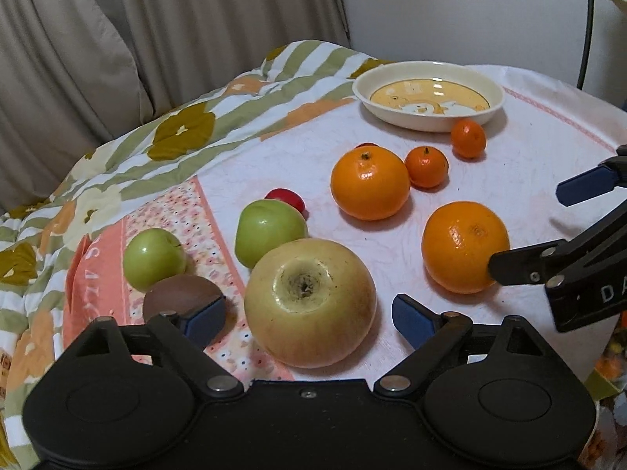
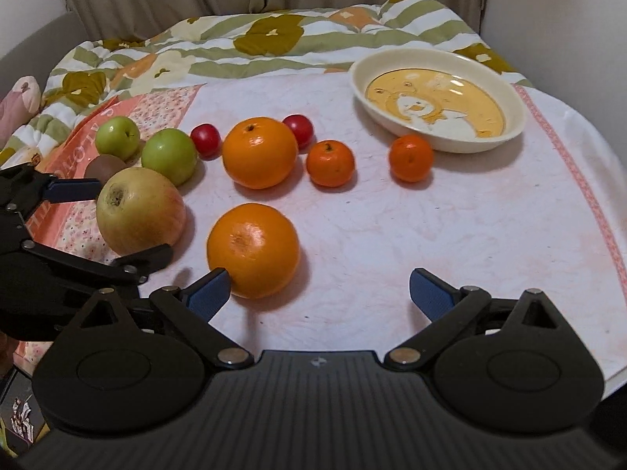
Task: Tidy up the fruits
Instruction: 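Grasp the yellow apple with the left tool while the right tool grasps the large orange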
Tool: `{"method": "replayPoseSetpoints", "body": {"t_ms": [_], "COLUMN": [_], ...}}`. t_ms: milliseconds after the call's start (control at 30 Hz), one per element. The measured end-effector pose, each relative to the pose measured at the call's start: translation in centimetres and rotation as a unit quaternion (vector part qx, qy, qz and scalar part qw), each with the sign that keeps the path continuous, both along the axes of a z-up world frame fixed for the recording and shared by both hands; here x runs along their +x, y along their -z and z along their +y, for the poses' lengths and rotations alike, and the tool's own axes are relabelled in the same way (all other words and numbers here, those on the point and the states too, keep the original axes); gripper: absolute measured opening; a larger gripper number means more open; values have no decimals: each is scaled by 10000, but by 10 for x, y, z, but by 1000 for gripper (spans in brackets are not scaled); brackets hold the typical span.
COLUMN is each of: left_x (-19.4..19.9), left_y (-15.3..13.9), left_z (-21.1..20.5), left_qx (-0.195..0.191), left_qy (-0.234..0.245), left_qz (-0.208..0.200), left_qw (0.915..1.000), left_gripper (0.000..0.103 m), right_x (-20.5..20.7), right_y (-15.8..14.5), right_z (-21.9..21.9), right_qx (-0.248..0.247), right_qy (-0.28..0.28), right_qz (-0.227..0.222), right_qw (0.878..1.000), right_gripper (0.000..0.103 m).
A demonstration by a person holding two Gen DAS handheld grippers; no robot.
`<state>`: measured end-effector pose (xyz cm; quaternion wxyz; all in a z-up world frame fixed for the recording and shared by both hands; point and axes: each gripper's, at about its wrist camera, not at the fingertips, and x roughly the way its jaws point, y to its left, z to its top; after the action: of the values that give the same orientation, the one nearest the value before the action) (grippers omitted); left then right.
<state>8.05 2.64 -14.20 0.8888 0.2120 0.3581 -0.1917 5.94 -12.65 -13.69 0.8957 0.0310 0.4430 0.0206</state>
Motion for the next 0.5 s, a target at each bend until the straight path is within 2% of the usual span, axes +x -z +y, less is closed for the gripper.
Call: {"method": "replayPoseSetpoints", "body": {"t_ms": [67, 167, 367, 500], "left_x": [2, 5, 10, 10], "left_y": [2, 6, 7, 7], "left_z": [-1, -2, 3, 4], "left_qx": [14, 33, -102, -102], "left_qy": [17, 0, 7, 47], "left_qz": [15, 48, 64, 65], "left_qw": [10000, 10000, 9999, 9999], "left_gripper": [90, 80, 80, 80], "right_x": [2, 6, 11, 13], "right_y": [2, 4, 7, 8], "right_z": [3, 8, 8, 9], "right_qx": [109, 198, 431, 581], "right_qy": [-24, -101, -274, -403], "right_qz": [-27, -51, -143, -153], "right_qw": [9999, 9997, 9986, 9974], "right_gripper": [103, 103, 101, 91]}}
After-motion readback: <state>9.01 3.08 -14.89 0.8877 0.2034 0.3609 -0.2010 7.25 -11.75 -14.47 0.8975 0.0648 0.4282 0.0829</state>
